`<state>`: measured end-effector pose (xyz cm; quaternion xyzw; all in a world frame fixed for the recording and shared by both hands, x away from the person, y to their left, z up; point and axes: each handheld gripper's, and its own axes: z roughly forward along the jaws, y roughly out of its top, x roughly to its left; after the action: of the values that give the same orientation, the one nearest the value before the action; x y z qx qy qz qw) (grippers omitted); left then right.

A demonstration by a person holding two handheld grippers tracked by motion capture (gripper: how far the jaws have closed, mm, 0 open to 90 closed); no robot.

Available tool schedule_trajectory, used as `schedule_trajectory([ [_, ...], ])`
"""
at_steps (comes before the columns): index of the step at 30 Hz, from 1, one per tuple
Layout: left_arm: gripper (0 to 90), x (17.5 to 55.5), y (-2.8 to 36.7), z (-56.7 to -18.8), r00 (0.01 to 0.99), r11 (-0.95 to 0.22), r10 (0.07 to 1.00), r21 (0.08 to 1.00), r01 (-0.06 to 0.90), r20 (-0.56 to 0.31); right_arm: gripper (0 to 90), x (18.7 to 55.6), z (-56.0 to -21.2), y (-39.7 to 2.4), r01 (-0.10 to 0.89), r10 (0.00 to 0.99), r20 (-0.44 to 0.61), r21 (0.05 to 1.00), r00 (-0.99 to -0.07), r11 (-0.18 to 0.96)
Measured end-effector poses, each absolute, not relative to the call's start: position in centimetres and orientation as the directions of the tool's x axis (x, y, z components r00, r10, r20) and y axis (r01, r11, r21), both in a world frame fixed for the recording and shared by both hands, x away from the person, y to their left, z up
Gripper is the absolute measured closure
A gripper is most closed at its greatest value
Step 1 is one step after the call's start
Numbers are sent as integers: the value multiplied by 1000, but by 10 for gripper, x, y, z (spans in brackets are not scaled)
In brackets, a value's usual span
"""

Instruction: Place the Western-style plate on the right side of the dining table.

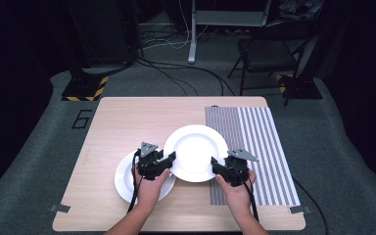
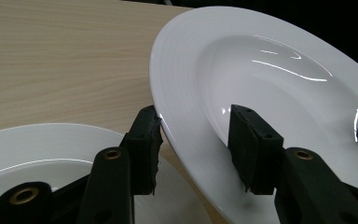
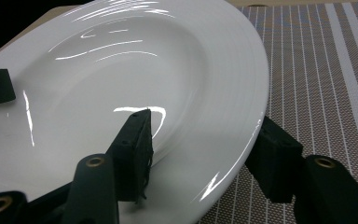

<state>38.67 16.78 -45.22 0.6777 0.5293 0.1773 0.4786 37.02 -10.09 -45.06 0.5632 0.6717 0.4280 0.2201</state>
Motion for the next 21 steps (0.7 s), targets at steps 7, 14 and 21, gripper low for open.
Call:
schedule_trajectory([
  [7, 549, 390, 161, -452, 392, 11, 880, 837, 548, -268, 438, 369, -451, -107, 567, 948, 188, 824, -256, -11],
  [14, 551, 393, 154, -452, 404, 14, 871, 836, 549, -280, 437, 367, -450, -114, 562, 954, 185, 827, -238, -21],
  [21, 553, 395, 147, -453, 417, 18, 861, 836, 548, -292, 438, 365, -449, -120, 560, 959, 180, 828, -220, -27],
])
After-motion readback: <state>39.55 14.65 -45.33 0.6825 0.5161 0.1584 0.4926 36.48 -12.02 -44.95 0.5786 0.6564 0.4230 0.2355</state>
